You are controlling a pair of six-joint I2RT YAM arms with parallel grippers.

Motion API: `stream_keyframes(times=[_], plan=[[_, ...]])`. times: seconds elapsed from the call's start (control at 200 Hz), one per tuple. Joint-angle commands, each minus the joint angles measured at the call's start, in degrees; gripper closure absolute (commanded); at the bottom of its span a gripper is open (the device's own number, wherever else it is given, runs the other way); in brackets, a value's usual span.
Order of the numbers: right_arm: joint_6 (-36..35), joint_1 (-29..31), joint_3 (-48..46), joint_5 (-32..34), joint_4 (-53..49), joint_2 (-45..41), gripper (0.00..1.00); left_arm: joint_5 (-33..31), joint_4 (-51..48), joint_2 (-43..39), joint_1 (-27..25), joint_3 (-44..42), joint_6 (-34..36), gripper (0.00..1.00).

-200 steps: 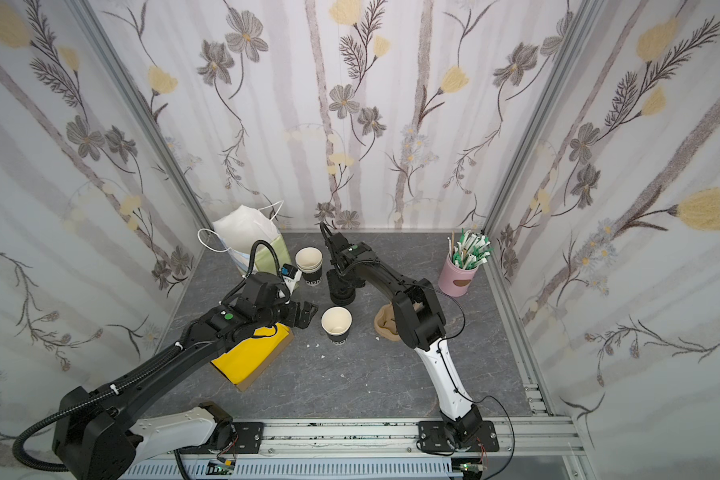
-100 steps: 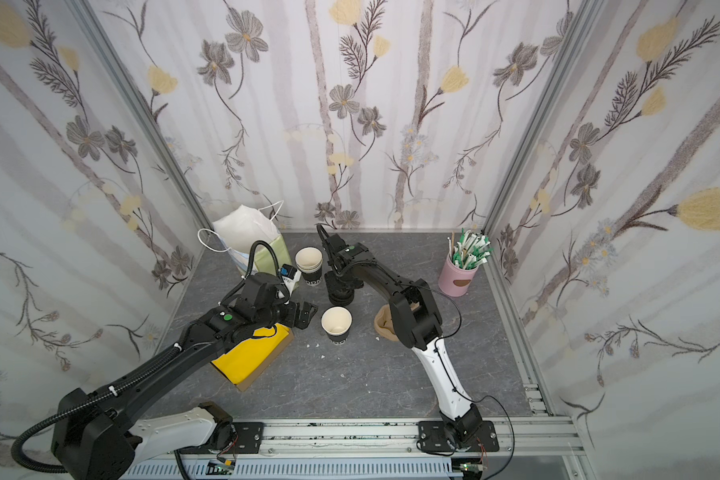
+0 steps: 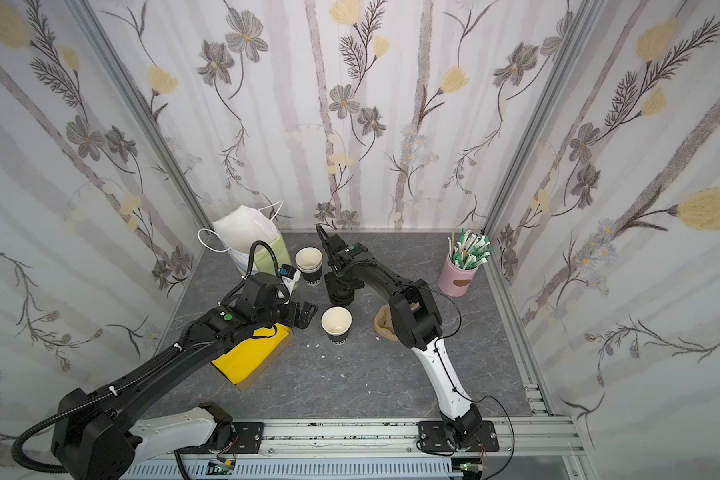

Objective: Pack the takeout coffee
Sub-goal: 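Lift the top black lid off the lid stack with the right gripper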

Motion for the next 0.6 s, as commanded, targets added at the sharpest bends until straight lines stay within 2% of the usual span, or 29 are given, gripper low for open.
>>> stream_keyframes(times=[0.0, 0.595], plan=[[-0.06, 0.1, 0.56, -0.63, 0.37, 0.53, 0.22, -0.59, 0.89, -0.03, 0.12, -0.17, -0.34, 0.0], [-0.15, 0.1, 0.56, -0.15, 0.05, 0.32, 0.25, -0.97, 0.89, -0.58, 0.08, -0.2, -0.69, 0.0]])
